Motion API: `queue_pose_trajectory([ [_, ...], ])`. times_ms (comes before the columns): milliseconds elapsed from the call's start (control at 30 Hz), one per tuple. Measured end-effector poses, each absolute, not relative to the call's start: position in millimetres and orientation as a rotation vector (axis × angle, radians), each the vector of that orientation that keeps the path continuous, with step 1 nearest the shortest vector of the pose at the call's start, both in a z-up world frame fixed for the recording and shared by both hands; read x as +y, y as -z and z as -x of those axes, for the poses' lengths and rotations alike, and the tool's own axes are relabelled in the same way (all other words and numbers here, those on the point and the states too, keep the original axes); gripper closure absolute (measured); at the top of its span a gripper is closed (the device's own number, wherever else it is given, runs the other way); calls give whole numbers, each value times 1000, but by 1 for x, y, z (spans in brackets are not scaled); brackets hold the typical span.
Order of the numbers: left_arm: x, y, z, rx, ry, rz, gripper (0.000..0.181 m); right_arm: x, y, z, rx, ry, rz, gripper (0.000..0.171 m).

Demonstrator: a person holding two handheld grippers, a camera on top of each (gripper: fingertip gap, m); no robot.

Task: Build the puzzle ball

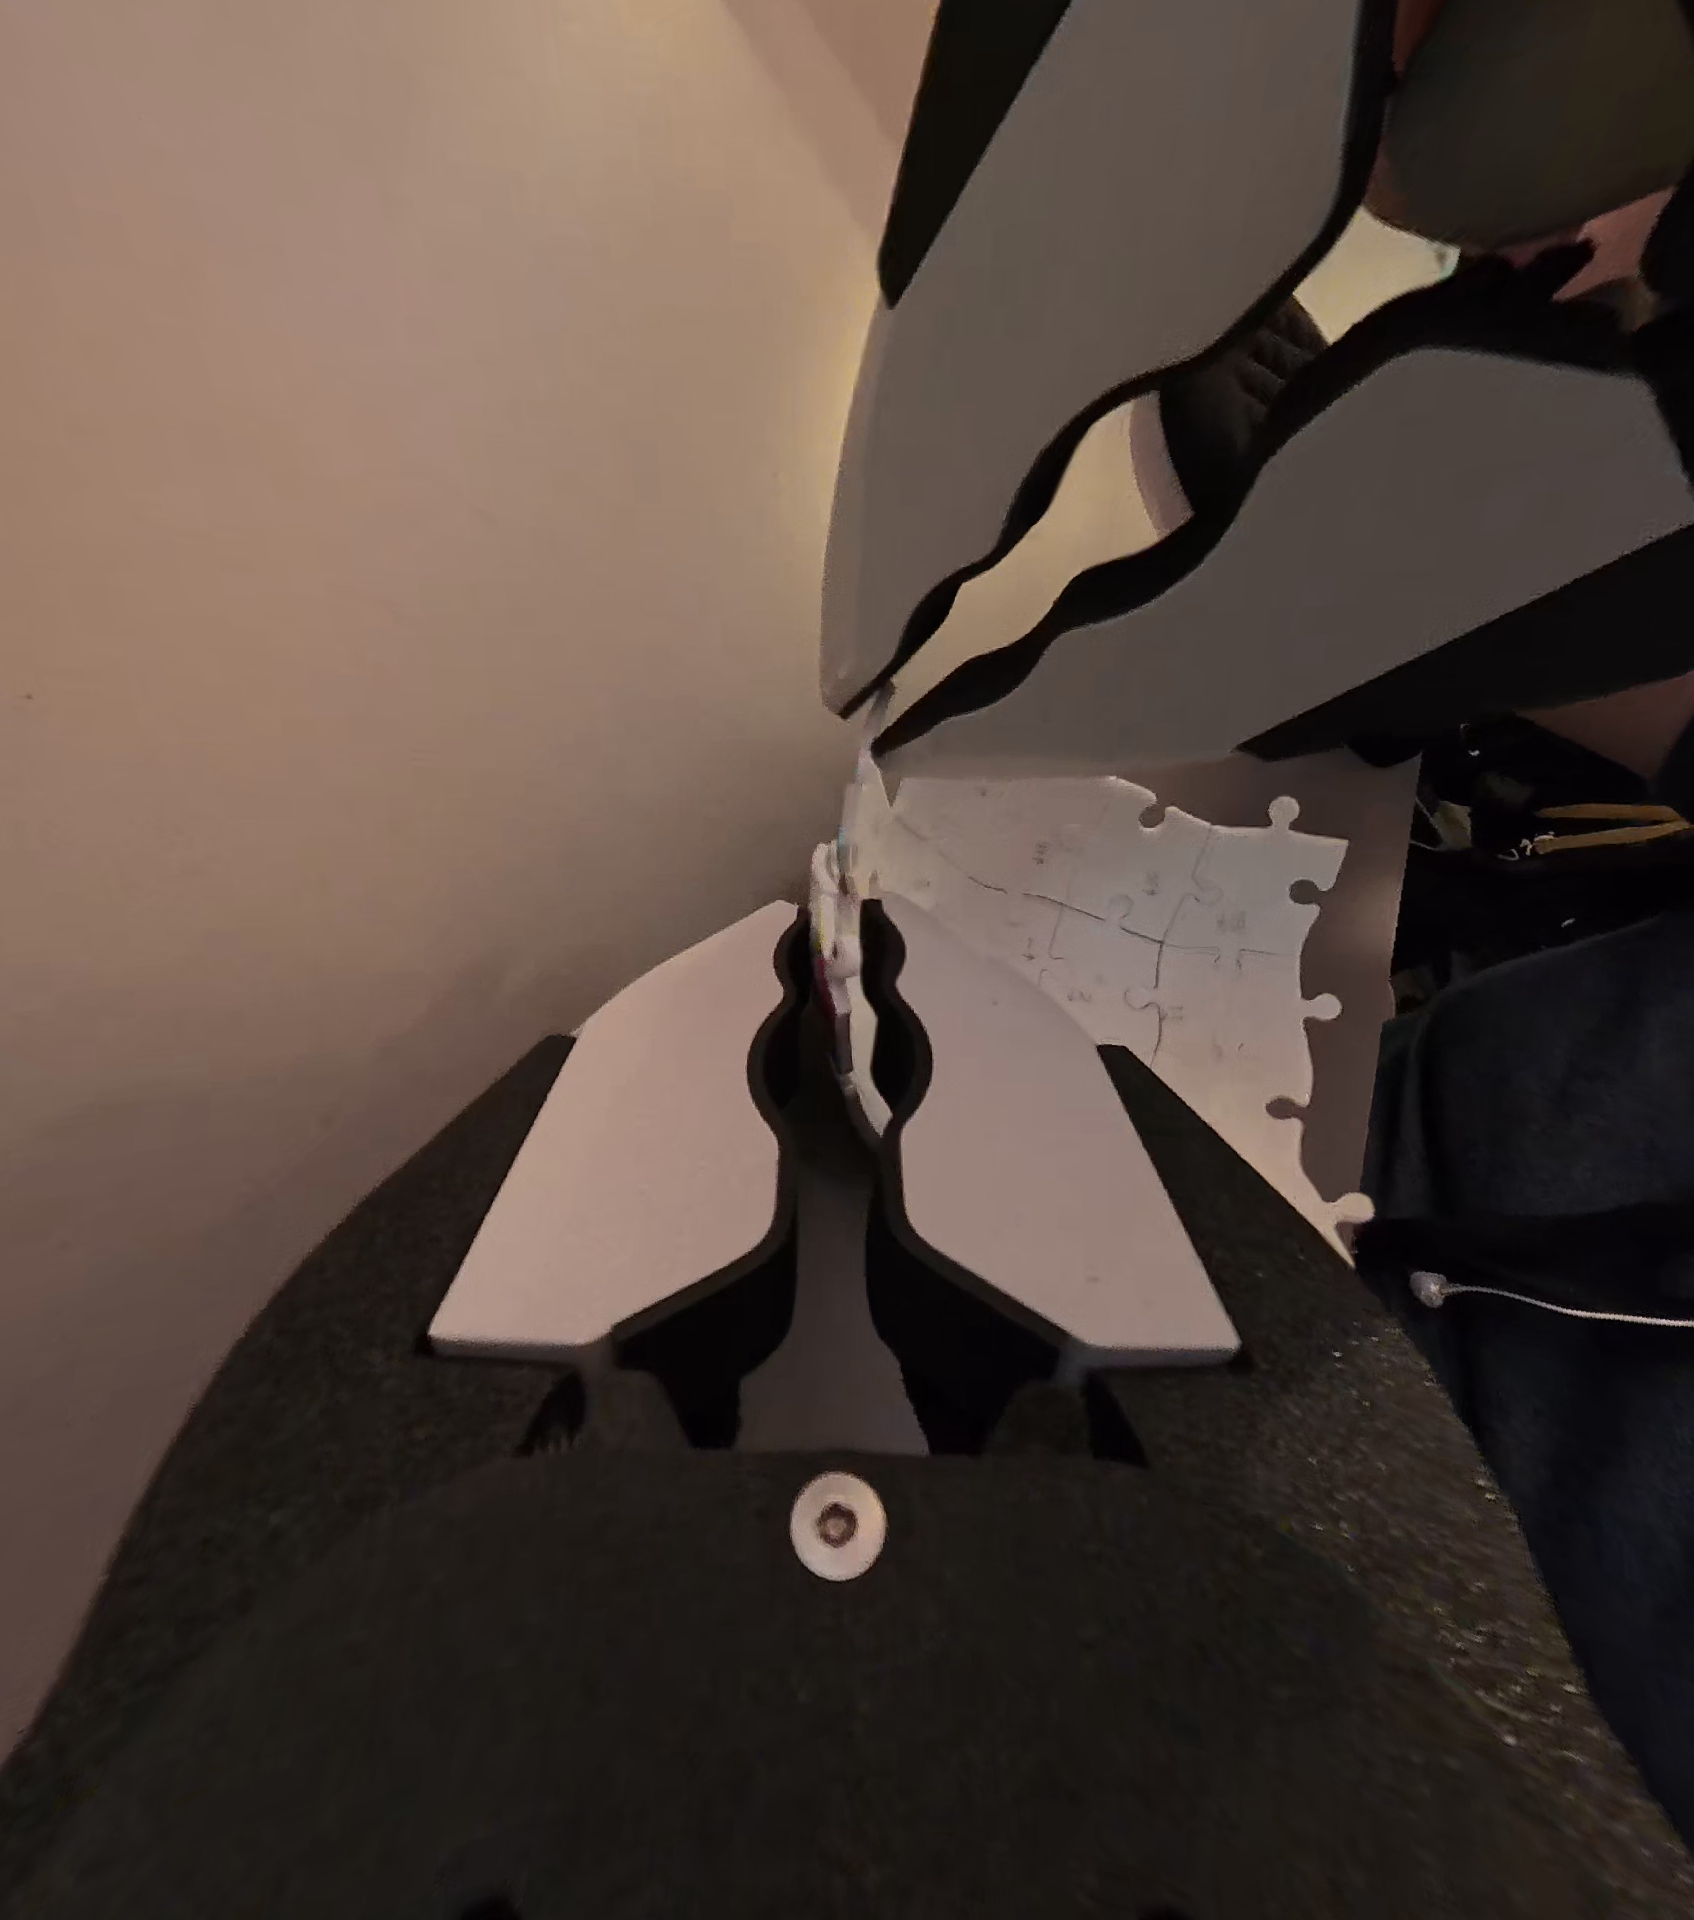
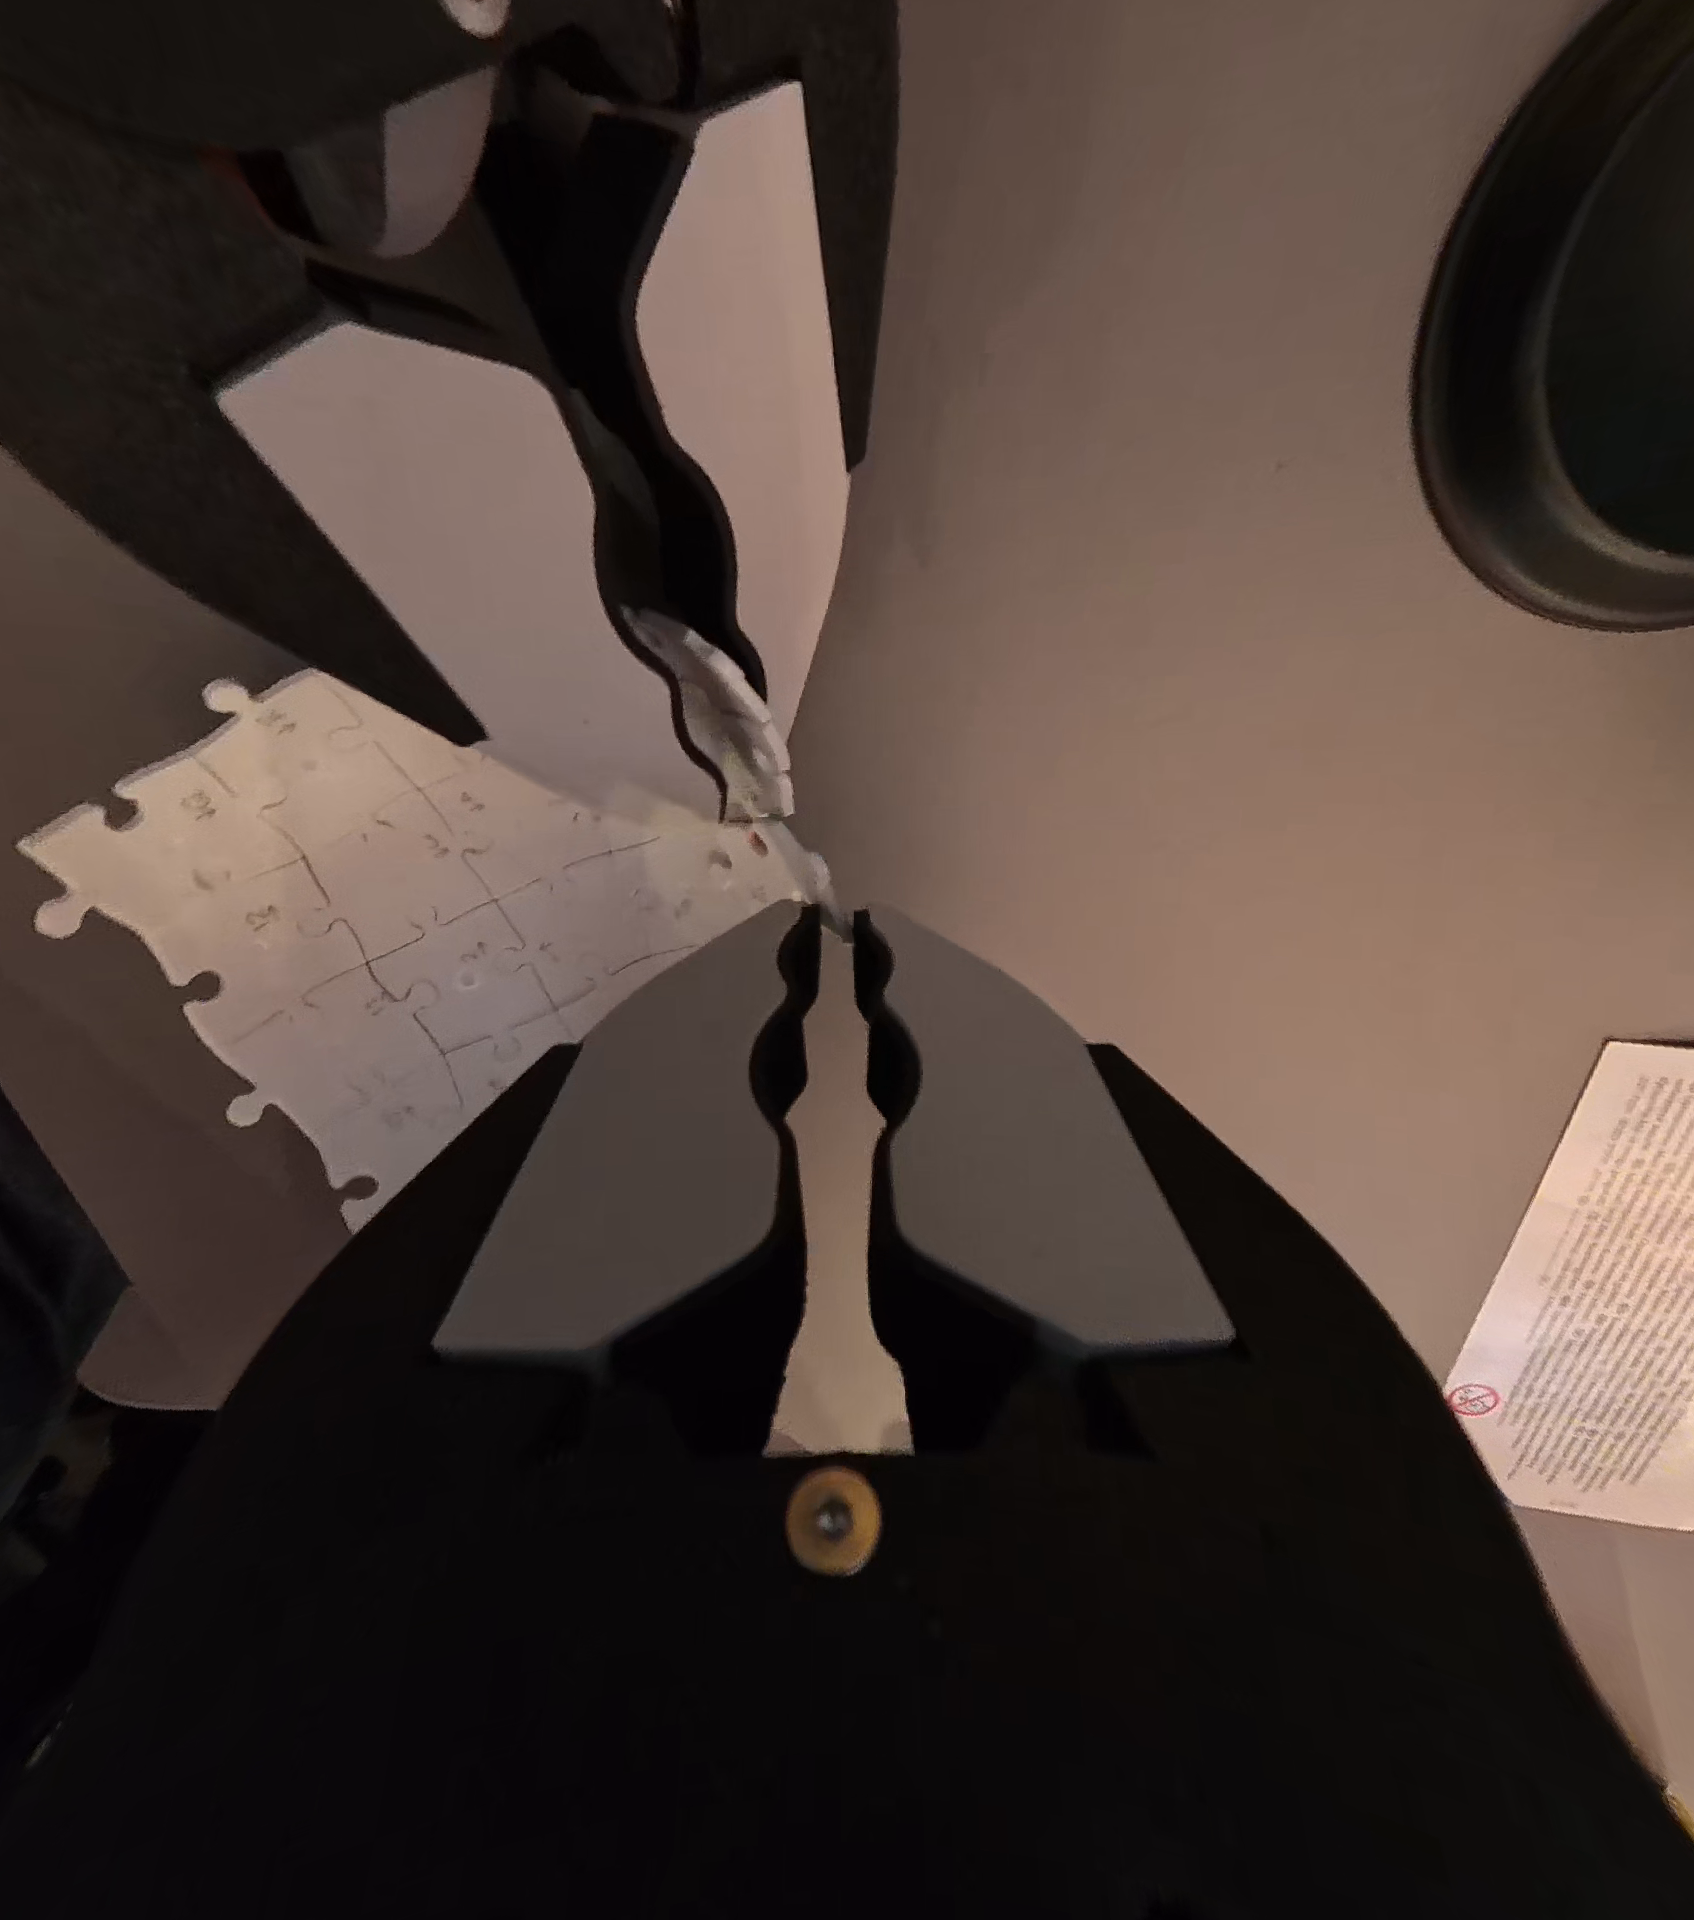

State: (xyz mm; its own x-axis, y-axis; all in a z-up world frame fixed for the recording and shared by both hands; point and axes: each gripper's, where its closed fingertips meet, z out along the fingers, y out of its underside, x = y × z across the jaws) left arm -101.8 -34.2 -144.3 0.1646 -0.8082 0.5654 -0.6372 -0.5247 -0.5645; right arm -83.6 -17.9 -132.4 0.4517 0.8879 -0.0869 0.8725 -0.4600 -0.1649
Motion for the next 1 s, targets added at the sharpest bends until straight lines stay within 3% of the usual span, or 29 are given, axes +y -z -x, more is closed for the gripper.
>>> queue_pose_trajectory([
  [300,-22,145,105,1284,1242,2406,166,-10,138,79,-1571,-237,2591,163],
  [567,0,99,118,1118,1197,2155,160,-4,144,74,-1545,-265,2619,161],
  [1000,-17,120,115,1143,1394,2208,165,0,154,70,-1532,-317,2652,159],
])
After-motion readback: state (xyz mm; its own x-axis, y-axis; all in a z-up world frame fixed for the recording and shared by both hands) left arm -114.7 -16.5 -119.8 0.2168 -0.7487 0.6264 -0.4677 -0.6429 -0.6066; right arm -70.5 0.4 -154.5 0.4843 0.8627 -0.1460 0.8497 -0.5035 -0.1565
